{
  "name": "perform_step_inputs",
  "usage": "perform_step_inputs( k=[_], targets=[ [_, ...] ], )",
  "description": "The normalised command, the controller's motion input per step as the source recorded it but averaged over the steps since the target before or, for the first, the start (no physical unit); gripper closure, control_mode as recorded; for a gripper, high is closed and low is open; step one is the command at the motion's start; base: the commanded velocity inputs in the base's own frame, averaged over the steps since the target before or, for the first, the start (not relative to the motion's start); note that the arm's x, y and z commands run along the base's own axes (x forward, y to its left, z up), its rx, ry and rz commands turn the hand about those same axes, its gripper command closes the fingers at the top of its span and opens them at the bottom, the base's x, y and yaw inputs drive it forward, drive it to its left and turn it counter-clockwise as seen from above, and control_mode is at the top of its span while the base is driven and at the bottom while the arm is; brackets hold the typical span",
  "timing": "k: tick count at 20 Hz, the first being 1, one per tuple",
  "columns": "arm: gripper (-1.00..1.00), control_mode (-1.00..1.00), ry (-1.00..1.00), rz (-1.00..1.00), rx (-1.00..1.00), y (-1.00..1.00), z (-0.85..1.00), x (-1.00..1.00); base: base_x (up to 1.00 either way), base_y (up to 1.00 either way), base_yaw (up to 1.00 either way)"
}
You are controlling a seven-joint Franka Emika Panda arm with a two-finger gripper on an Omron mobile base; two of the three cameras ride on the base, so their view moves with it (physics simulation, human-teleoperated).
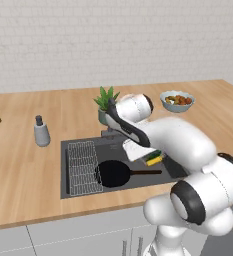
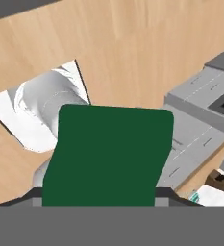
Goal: Pick the pan and sponge and place them into the sink. Then turn on the water.
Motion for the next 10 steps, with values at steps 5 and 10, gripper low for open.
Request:
perform_step_inputs(
  k=[5, 10],
  targets=[
    [1.00, -1.00, -0.24, 0.11, 0.00, -0.56, 0.00, 0.00, 0.00, 0.00, 0.00],
    [1.00, -1.00, -0.25, 0.14, 0.03, -0.55, 0.00, 0.03, 0.00, 0.00, 0.00]
  ],
)
